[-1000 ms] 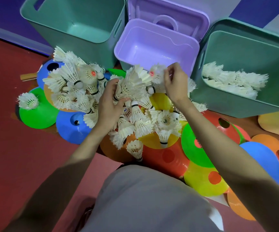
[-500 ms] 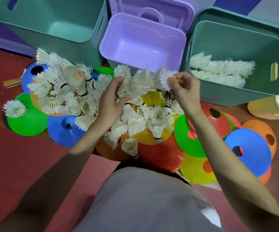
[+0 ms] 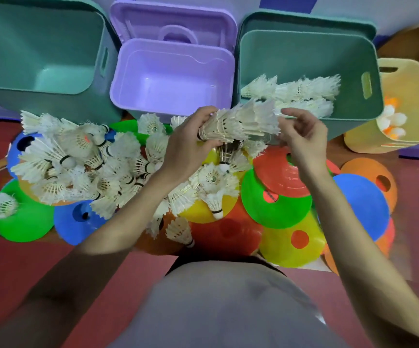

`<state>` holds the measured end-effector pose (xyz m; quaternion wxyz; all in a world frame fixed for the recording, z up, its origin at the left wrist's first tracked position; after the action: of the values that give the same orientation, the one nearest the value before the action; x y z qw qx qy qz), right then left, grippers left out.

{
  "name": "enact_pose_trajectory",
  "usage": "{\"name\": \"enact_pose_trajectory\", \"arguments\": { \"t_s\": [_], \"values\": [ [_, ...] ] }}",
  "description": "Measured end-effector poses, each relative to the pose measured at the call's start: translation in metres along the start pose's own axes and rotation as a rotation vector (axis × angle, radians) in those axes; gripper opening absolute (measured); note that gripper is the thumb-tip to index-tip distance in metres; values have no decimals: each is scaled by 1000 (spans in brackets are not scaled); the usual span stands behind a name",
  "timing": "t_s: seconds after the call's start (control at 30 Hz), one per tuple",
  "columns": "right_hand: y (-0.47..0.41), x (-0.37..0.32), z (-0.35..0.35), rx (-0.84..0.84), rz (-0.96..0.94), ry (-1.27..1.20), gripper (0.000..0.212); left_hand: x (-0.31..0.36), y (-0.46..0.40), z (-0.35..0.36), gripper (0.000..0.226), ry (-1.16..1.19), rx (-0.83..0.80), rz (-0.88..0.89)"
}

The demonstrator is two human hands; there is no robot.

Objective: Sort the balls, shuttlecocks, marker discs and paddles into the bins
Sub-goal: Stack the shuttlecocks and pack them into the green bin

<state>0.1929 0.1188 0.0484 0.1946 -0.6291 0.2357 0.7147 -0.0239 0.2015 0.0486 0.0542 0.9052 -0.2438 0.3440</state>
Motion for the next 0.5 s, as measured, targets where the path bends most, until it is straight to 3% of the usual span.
{"name": "enact_pose_trajectory", "arguments": {
  "t_s": [0.13, 0.23, 0.33, 0.5],
  "values": [
    [-8, -16, -31, 37, -49, 4, 6, 29, -29, 12, 57, -19, -8, 49],
    [-24, -28, -50, 4, -78, 73, 20, 54, -57, 26, 58, -63, -39, 102],
    [-45, -36, -78, 1, -127, 158, 20, 80, -88, 49, 62, -103, -76, 167],
    [-78, -52, -124, 76, -320, 369, 20, 118, -146, 102, 64, -34, -212, 190]
  ]
}}
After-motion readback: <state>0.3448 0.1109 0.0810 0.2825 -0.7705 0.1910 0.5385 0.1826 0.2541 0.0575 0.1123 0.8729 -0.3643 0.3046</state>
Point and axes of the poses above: each hand's wrist, its own y-axis away from the middle knuckle, its own z-axis out of the palm, x = y × z, the point moved 8 cm from there along -y, towards the middle knuckle, and after that the axes turned 15 degrees about -y, right-handed, at the moved point
